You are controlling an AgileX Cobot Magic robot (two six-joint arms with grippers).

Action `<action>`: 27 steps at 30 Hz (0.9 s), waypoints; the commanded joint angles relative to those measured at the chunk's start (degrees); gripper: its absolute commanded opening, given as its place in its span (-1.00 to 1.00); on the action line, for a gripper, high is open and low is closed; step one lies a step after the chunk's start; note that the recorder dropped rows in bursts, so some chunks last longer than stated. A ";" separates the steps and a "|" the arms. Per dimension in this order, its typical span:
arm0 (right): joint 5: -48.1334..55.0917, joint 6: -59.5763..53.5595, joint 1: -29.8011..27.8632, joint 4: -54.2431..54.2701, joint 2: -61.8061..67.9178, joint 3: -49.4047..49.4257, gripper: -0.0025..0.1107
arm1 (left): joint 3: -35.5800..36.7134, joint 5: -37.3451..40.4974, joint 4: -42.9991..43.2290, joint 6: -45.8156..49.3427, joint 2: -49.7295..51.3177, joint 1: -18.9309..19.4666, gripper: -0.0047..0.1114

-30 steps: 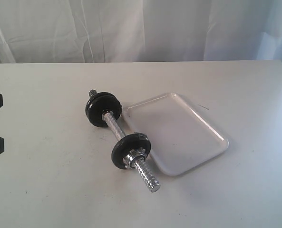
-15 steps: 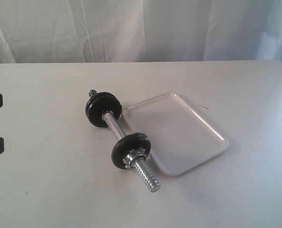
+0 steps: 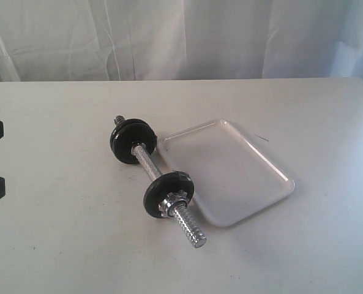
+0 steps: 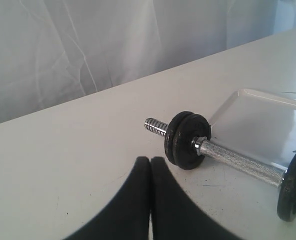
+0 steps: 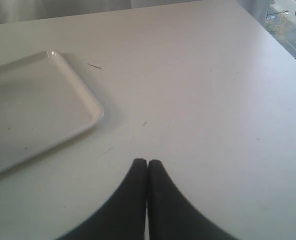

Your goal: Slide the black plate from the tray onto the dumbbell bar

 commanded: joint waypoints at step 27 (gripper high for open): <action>-0.42 0.26 -0.26 -0.14 -0.11 0.31 -0.96 | 10.12 11.23 28.35 -36.36 -9.29 -0.09 -0.92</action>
